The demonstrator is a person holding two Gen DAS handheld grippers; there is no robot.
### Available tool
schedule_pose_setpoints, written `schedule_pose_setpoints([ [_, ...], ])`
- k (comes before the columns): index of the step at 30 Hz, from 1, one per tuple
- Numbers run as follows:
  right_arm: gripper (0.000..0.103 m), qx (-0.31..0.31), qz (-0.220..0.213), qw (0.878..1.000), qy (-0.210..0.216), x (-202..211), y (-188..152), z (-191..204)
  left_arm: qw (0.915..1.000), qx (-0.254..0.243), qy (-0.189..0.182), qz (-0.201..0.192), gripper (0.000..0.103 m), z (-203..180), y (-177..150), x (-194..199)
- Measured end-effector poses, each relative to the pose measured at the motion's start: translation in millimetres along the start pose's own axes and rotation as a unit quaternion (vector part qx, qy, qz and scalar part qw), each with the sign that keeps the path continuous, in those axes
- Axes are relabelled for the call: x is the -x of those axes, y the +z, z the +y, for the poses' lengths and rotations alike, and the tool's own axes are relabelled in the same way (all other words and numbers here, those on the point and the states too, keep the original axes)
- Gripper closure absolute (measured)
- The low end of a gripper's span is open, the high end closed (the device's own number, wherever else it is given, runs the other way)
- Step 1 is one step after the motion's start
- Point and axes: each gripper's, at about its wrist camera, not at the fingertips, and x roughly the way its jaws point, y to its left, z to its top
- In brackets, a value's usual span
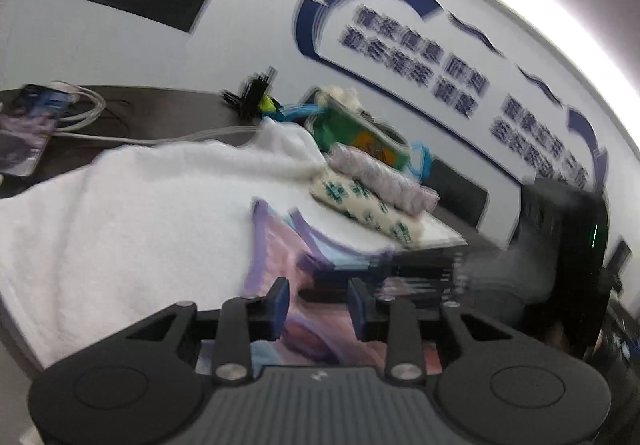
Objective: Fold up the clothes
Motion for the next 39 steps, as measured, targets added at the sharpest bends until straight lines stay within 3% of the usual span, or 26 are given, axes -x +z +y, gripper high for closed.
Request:
schedule_pose_setpoints([
  [4, 0.078, -0.055, -0.031, 0.998, -0.013, 24.9, 3.5, -22.1, 0.9986, -0.037, -0.016, 0.033, 0.074, -11.2, -3.3, -12.7],
  [9, 0.081, -0.070, 0.022, 0.997, -0.039, -12.5, 0.3, -17.6, 0.9948, -0.067, 0.020, 0.074, 0.082, -14.5, -10.8, -28.9],
  [12, 0.080, -0.086, 0.003, 0.994, -0.072, -9.6, 4.5, -18.2, 0.9943, -0.074, 0.018, 0.075, 0.084, -13.2, -12.3, -25.1],
  [16, 0.078, -0.106, -0.034, 0.983, -0.145, 38.5, 3.8, -26.3, 0.9957, -0.062, -0.010, 0.069, 0.082, -7.5, -5.3, -15.3],
  [18, 0.076, -0.118, -0.051, 0.975, -0.183, 84.6, -7.4, -24.4, 0.9934, -0.080, -0.056, 0.060, 0.076, -7.9, -0.6, -5.6],
  [20, 0.061, -0.126, -0.067, 0.965, -0.220, 131.6, -26.5, -16.1, 0.9833, -0.116, -0.122, 0.069, 0.065, -12.0, -0.2, 5.0],
  [23, 0.058, -0.155, -0.077, 0.943, -0.286, 204.2, -77.4, 10.9, 0.9556, -0.146, -0.223, 0.125, 0.065, -20.1, -8.1, 10.2],
  [26, 0.059, -0.222, -0.054, 0.919, -0.322, 241.6, -133.8, 38.5, 0.9405, -0.156, -0.244, 0.177, 0.068, -27.6, -18.5, 5.8],
  [29, 0.059, -0.267, -0.040, 0.903, -0.335, 251.6, -177.6, 68.0, 0.9352, -0.163, -0.241, 0.201, 0.069, -32.1, -23.3, 4.6],
  [31, 0.059, -0.283, -0.056, 0.904, -0.316, 251.2, -192.4, 83.3, 0.9368, -0.163, -0.233, 0.205, 0.070, -34.3, -25.2, 6.7],
  [36, 0.063, -0.257, -0.069, 0.927, -0.262, 233.4, -192.6, 92.8, 0.9461, -0.151, -0.200, 0.205, 0.093, -37.6, -31.1, 13.5],
  [38, 0.084, -0.243, -0.066, 0.936, -0.246, 224.9, -190.9, 91.9, 0.9483, -0.143, -0.198, 0.202, 0.097, -37.3, -33.1, 16.4],
  [39, 0.090, -0.234, -0.068, 0.939, -0.244, 221.6, -191.5, 92.3, 0.9492, -0.140, -0.197, 0.201, 0.097, -37.2, -34.2, 18.1],
])
